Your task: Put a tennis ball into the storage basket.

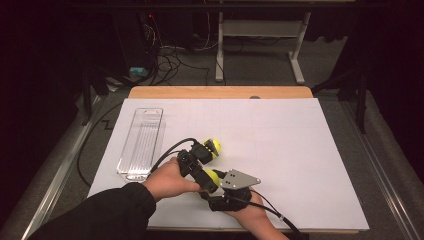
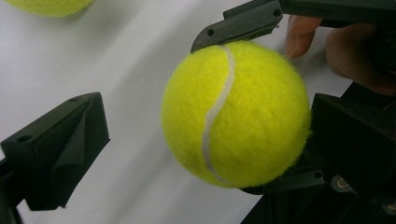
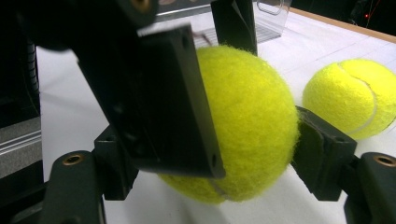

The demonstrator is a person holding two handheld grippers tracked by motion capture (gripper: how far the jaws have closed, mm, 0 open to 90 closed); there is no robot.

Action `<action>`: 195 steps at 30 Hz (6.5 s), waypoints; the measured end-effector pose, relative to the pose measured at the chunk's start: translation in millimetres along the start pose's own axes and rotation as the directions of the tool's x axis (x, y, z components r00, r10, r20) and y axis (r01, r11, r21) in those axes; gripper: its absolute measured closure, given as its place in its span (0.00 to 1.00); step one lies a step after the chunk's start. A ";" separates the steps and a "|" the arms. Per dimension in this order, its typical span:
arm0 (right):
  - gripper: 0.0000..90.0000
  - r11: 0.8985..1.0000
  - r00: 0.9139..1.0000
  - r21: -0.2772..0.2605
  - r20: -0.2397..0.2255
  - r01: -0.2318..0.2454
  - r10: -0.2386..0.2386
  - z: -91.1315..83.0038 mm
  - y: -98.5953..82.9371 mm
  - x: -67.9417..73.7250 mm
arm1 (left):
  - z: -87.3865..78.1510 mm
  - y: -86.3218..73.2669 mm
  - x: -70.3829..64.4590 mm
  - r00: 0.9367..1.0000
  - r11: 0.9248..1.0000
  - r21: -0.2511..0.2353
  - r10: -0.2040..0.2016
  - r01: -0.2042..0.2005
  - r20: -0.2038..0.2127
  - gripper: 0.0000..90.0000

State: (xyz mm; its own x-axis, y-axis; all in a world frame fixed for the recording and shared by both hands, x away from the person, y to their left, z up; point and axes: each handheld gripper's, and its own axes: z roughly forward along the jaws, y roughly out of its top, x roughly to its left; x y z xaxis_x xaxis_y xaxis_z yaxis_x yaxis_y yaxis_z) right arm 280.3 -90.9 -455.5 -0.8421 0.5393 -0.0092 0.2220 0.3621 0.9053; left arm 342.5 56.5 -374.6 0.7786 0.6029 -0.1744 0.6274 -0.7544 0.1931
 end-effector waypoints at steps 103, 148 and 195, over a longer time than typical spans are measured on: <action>0.00 0.986 0.932 -0.073 0.322 -0.151 0.167 -108.3 -60.3 -83.2 | -23.1 -40.6 58.7 0.986 0.986 0.035 -0.165 0.166 -0.018 0.30; 0.00 0.985 0.923 -0.074 0.344 -0.154 0.170 -122.7 -66.2 -88.5 | -81.4 -92.6 122.5 0.947 0.950 0.017 -0.308 0.310 -0.092 0.30; 0.00 0.986 0.928 -0.058 0.335 -0.153 0.164 -118.9 -66.5 -87.4 | -59.6 -60.0 192.8 0.874 0.891 -0.002 -0.445 0.454 -0.193 0.29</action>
State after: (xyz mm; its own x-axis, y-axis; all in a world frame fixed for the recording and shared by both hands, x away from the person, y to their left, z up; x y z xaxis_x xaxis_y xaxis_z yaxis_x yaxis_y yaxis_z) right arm 280.7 -252.6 -464.4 -0.5799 0.8147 -0.0025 0.3195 0.2302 0.9192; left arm 455.9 233.5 -362.2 0.4043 0.9131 -0.0522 0.9123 -0.3985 0.0946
